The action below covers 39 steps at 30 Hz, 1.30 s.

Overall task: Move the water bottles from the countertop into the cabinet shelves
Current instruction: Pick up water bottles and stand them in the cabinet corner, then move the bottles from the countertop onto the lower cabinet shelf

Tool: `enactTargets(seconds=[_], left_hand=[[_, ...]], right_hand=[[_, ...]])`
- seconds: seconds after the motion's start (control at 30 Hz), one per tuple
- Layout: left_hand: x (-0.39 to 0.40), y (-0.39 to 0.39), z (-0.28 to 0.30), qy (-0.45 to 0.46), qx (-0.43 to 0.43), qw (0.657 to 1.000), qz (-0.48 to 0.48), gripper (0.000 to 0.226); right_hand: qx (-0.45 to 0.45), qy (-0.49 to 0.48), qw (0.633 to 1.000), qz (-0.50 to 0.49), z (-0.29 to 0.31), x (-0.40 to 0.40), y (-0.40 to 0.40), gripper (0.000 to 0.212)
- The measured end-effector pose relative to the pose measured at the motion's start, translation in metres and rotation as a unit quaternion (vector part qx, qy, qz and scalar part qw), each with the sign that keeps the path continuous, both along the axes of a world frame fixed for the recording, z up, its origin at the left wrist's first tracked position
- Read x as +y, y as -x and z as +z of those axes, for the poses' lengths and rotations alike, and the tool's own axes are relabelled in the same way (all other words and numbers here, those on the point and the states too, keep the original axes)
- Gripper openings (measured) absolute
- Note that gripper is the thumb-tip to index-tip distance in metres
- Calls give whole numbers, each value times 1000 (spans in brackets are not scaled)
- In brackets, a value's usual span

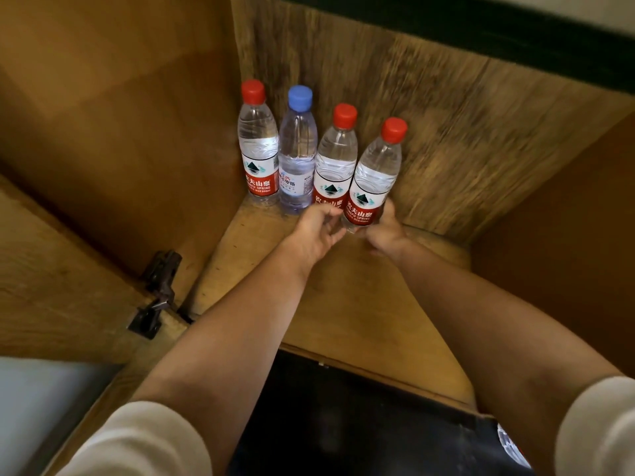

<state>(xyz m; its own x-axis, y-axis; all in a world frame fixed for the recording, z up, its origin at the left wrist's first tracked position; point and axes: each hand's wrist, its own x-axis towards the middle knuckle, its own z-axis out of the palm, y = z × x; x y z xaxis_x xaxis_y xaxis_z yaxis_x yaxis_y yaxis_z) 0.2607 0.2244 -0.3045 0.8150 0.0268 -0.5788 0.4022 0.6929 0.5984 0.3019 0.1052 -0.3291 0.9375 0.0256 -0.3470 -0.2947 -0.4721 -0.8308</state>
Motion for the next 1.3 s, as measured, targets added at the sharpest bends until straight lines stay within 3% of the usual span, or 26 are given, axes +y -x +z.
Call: enactTargets(seconds=[0.13, 0.4, 0.67, 0.77, 0.93, 1.17, 1.3], left_hand=[[-3, 20, -3, -47, 9, 998, -26, 51], [-19, 86, -14, -274, 15, 941, -198, 30], [-58, 167, -24, -343, -33, 890, -300, 27], [-81, 201, -26, -342, -68, 876, -332, 28], [-125, 244, -26, -343, -98, 862, -360, 32], [-212, 263, -21, -329, -132, 879, -320, 40], [-257, 258, -18, -353, -145, 882, -277, 66]], right_hand=[[-2, 44, 999, 21, -5, -9, 14, 74], [27, 21, 999, -16, -23, -38, 87, 22], [-16, -4, 999, -38, -18, -87, 208, 19], [-46, -11, 996, -81, -14, -113, 262, 25], [-65, -17, 984, -166, -4, -162, 328, 18], [-82, -62, 935, -339, 11, -240, 374, 20], [-103, -71, 916, -380, 14, -275, 369, 39]])
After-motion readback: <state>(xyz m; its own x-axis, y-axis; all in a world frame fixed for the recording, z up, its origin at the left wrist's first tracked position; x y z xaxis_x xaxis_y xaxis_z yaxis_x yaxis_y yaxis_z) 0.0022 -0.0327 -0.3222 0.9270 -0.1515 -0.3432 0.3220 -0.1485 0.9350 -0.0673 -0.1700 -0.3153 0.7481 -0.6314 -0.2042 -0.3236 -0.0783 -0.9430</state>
